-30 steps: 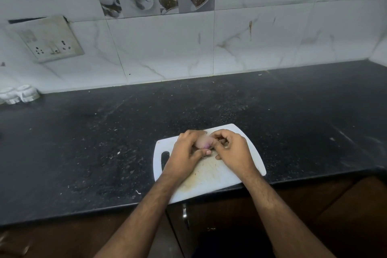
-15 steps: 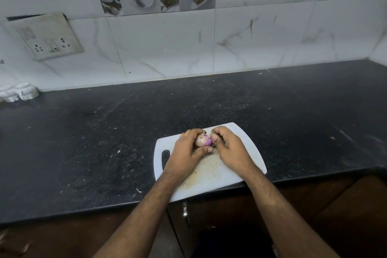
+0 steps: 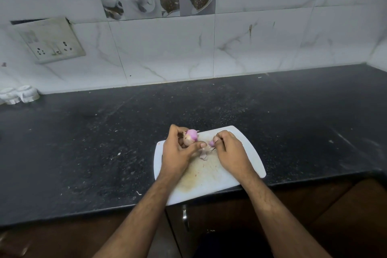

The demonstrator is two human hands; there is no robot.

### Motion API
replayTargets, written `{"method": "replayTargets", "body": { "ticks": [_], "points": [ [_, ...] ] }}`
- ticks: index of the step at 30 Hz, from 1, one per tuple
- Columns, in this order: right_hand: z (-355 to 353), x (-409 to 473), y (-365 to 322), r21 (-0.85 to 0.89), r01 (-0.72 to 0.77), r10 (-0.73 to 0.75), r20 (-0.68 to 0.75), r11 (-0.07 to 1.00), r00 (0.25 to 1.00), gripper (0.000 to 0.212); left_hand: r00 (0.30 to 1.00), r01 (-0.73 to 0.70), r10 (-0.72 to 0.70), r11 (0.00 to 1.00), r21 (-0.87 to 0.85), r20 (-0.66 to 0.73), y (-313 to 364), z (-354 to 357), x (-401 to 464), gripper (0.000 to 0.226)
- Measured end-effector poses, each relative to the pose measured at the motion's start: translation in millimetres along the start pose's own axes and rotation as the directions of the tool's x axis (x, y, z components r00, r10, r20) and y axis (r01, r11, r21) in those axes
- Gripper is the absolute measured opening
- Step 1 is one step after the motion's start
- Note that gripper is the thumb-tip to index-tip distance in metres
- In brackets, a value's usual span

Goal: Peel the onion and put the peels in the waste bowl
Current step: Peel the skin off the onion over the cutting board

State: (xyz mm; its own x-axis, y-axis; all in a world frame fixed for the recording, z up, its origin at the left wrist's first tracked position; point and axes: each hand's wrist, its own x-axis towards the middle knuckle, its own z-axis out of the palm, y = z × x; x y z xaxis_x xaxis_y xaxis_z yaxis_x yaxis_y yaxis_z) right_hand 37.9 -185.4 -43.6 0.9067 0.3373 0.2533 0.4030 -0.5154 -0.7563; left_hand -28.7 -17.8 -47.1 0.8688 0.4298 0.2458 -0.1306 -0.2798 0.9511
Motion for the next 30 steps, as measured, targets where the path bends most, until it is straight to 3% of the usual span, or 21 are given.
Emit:
{"method": "replayTargets", "body": {
  "ticks": [4, 11, 16, 20, 25, 30],
  "points": [
    [-0.4, 0.1, 1.6, 0.023, -0.006, 0.006, -0.003, 1.000, 1.000, 0.012, 0.996, -0.065, 0.061, 0.996, 0.066, 0.061, 1.0, 2.0, -2.5, 0.050],
    [-4.3, -6.0, -4.7, 0.167, 0.066, -0.045, -0.128, 0.984, 0.991, 0.011, 0.994, -0.050, 0.028, 0.977, 0.208, 0.110, 3.8, 7.2, -3.3, 0.054],
    [-5.8, -8.6, -6.9, 0.166, 0.174, -0.179, 0.014, 0.971, 0.984, 0.021, 0.996, -0.027, -0.005, 0.942, 0.334, 0.093, 4.3, 9.1, -3.4, 0.058],
    [-4.1, -7.1, -5.4, 0.136, 0.206, -0.220, 0.090, 0.969, 0.971, 0.027, 0.998, -0.050, 0.021, 0.883, 0.468, 0.067, 9.3, 10.8, -8.2, 0.046],
    [-3.8, -7.6, -3.8, 0.155, 0.210, -0.219, 0.039, 0.965, 0.975, 0.026, 0.995, -0.076, 0.038, 0.891, 0.447, 0.093, 7.2, 10.0, -7.7, 0.045],
    [-3.4, -7.0, -3.7, 0.172, 0.122, -0.123, -0.006, 0.978, 0.992, 0.018, 0.994, -0.079, 0.040, 0.894, 0.440, 0.097, 8.2, 9.9, -7.8, 0.053]
  ]
}}
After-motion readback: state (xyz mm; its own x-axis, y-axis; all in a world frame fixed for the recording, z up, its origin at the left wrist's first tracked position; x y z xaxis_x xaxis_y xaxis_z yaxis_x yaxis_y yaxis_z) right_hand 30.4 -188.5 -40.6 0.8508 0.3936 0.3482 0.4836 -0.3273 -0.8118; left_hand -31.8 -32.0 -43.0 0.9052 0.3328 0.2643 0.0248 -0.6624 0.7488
